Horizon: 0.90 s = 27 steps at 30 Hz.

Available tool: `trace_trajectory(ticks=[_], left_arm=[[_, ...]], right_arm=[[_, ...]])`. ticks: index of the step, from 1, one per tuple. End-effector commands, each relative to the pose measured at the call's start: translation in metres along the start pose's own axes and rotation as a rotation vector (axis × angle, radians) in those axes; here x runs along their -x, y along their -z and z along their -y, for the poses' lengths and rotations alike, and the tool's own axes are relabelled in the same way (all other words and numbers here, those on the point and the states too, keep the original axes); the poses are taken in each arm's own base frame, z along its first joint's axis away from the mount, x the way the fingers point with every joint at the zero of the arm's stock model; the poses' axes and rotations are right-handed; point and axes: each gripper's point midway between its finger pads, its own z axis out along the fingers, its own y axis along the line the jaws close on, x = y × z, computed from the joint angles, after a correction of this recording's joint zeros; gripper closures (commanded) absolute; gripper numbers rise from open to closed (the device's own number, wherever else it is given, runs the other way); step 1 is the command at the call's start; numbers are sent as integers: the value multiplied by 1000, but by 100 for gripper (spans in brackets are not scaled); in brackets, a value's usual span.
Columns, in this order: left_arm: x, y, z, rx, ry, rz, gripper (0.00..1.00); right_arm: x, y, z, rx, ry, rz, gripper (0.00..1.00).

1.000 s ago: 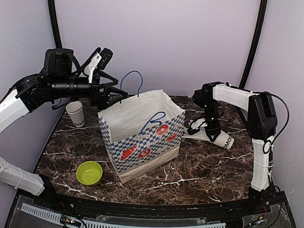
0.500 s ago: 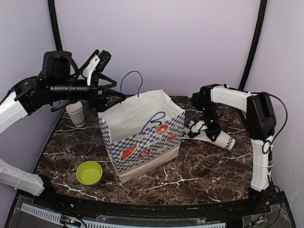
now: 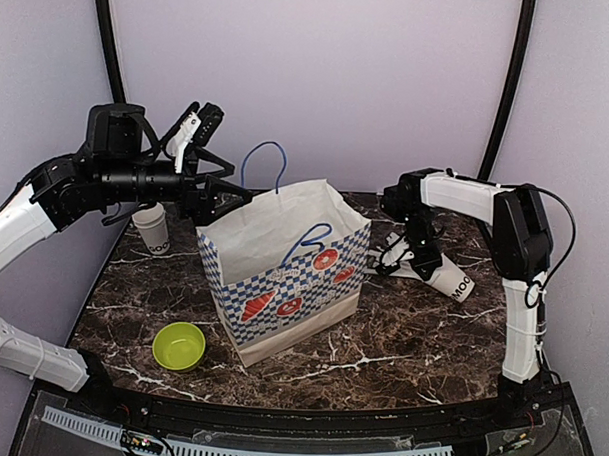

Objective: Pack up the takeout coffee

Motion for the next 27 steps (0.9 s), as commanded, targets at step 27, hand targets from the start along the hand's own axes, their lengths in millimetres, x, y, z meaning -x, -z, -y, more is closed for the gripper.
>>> trace_trajectory(ticks=[27], left_arm=[[5,7,5,-17,-24,31,10]], right_arm=[[5,30,-12,-17,-90,132,100]])
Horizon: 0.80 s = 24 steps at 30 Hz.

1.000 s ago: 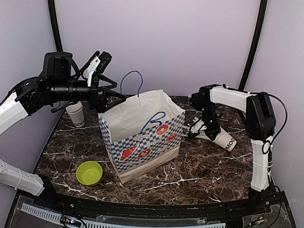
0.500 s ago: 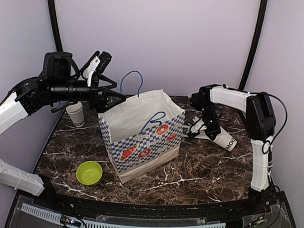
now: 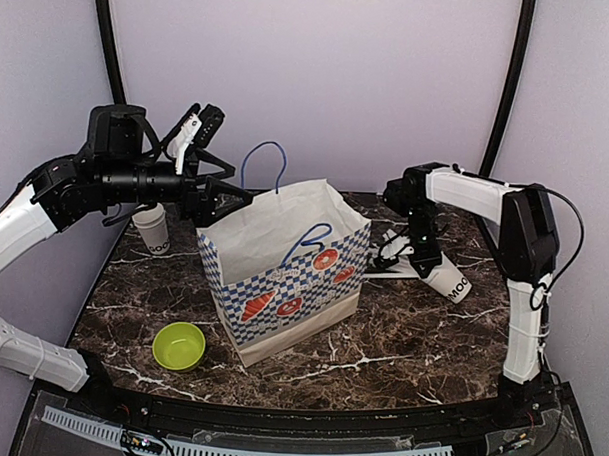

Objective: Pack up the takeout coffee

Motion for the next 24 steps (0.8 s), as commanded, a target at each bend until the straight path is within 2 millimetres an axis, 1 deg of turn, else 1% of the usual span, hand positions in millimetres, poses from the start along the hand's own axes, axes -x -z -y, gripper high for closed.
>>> trace_trajectory(ticks=[1,6,11,21,24], left_arm=[[7,7,5,-13,-26,36,10],[9,9,5,-14,-26,42,10],[13,11,6,-15,-30,49,10],[23,13,8,-29,-21,73,10],[27,15,9,-33,-16,79,11]], right_arm=[[1,16,-6,-12,-39,63,100],[0,16,-4,-18,-81,103,100],[-5,17,0,-69,-125,146,100],[-11,33,10,-223,-249,332,100],[-13,32,8,-261,-286,393,100]])
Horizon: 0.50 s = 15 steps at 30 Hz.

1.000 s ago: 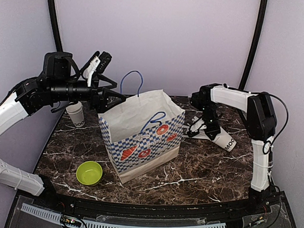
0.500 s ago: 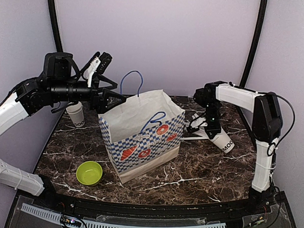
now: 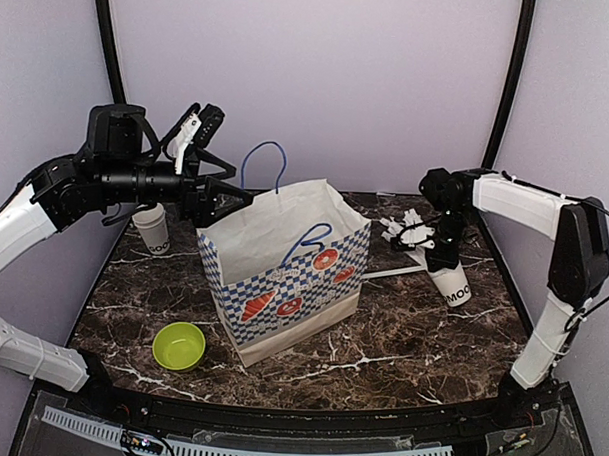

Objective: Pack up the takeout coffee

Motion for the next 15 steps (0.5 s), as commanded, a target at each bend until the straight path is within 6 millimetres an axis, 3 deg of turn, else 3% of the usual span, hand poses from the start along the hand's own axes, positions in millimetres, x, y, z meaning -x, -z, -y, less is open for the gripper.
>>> trace_trajectory(ticks=[1,13,15], left_arm=[[26,15,7,-15,-16,76,11],[41,17,10,-41,3,78,11],[41,17,10,-43,6,75,11]], right_arm=[[9,7,10,-99,-78,145,100],[-6,20,4,-435,-206,443,100],[-10,15,-2,-485,-218,482,100]])
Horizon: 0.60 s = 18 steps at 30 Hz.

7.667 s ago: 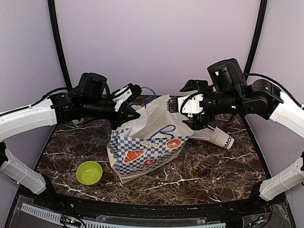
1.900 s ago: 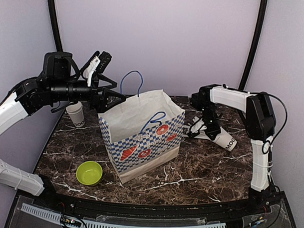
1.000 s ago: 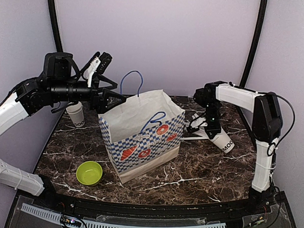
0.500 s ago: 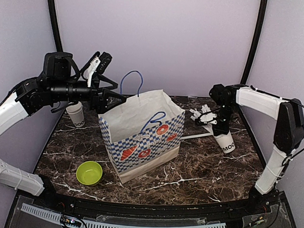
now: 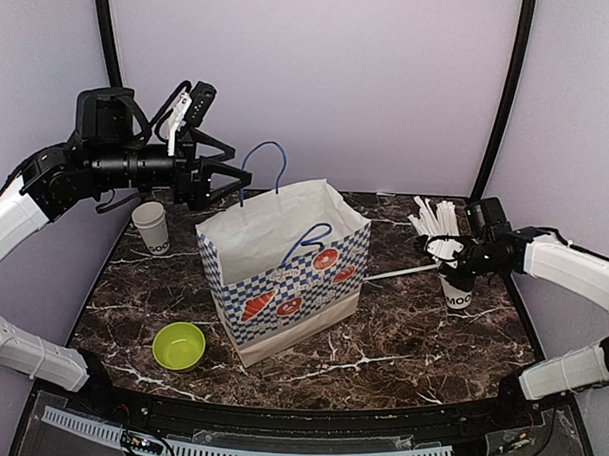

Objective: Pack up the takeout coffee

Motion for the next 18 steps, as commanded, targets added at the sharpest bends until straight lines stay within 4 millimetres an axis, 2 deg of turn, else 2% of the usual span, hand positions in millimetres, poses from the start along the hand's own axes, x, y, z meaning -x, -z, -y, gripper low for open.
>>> trace_trajectory(ticks=[1,6,10,14,18], left_arm=[[11,5,5,-19,9,14,11],[12,6,7,-29,18,17,11],[10,7,7,-29,25,13,11],[9,10,9,-31,34,20,12],[6,12,10,-29,43,25,12]], right_arm=[[9,-4,9,-154,-58,172,100],[0,-12,-4,-147,-87,194,100],[-5,-9,-10,-165,-107,212,100],[-5,0,-7,-194,-126,242,100],[5,9,1,-197,-145,293,100]])
